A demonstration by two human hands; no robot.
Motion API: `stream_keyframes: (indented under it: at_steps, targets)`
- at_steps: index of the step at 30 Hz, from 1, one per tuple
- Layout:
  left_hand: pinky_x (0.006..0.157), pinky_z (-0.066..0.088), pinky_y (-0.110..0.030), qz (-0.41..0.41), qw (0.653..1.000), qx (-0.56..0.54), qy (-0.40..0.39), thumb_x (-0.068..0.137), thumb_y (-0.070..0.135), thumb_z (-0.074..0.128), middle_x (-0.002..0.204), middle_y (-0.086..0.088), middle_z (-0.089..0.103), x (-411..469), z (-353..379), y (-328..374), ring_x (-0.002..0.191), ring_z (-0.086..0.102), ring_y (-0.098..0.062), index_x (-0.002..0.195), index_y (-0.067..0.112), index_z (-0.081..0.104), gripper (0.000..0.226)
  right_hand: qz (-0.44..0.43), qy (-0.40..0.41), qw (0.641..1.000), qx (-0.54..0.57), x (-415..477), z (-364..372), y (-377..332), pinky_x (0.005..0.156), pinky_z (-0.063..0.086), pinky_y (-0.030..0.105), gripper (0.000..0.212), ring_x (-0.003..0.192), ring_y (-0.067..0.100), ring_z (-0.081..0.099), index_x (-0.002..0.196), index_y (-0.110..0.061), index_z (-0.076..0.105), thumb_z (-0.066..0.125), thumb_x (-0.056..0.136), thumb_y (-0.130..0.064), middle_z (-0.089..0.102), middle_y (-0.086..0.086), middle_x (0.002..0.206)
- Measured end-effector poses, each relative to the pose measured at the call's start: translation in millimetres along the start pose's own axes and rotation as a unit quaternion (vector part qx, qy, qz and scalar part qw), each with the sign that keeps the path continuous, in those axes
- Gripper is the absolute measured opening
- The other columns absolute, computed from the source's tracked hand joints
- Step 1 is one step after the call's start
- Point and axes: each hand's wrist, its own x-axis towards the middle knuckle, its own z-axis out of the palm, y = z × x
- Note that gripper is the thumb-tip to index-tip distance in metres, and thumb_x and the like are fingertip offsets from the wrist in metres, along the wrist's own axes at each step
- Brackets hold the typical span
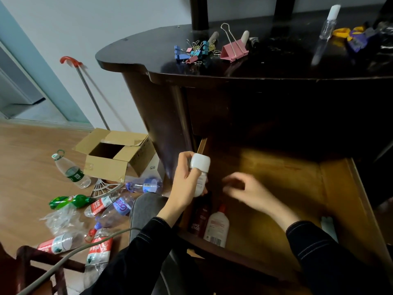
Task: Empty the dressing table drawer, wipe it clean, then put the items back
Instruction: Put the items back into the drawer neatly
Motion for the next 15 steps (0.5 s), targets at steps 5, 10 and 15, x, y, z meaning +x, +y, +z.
stream_keyframes:
  at_steps: [5, 10, 15]
  targets:
    - [0.051, 0.058, -0.047, 0.032, 0.993, 0.086, -0.081, 0.088, 0.022, 0.055, 0.096, 0.0, 0.064, -6, 5, 3, 0.072, 0.066, -0.039, 0.117, 0.031, 0.04, 0.034, -0.01, 0.044, 0.969, 0.242, -11, -7, -19, 0.066, 0.056, 0.025, 0.023, 0.084, 0.017, 0.072, 0.12, -0.03, 0.069, 0.067, 0.097, -0.027, 0.076, -0.002, 0.106]
    - [0.059, 0.057, -0.055, 0.074, 0.978, 0.16, -0.107, 0.093, 0.035, 0.066, 0.099, 0.005, 0.067, -7, 7, 2, 0.07, 0.068, -0.034, 0.125, 0.031, 0.039, 0.042, -0.025, 0.019, 0.958, 0.286, -12, -6, -24, 0.068, 0.056, 0.027, 0.035, 0.088, 0.018, 0.071, 0.13, -0.031, 0.065, 0.068, 0.095, -0.028, 0.073, -0.003, 0.117]
    - [0.058, 0.053, -0.041, 0.117, 0.957, 0.238, -0.119, 0.088, 0.043, 0.072, 0.09, 0.005, 0.065, -6, 10, 4, 0.064, 0.062, -0.02, 0.125, 0.033, 0.04, 0.049, -0.03, 0.044, 0.966, 0.252, -12, -6, -21, 0.061, 0.053, 0.023, 0.029, 0.079, 0.014, 0.069, 0.12, -0.032, 0.07, 0.072, 0.093, -0.021, 0.073, -0.002, 0.107]
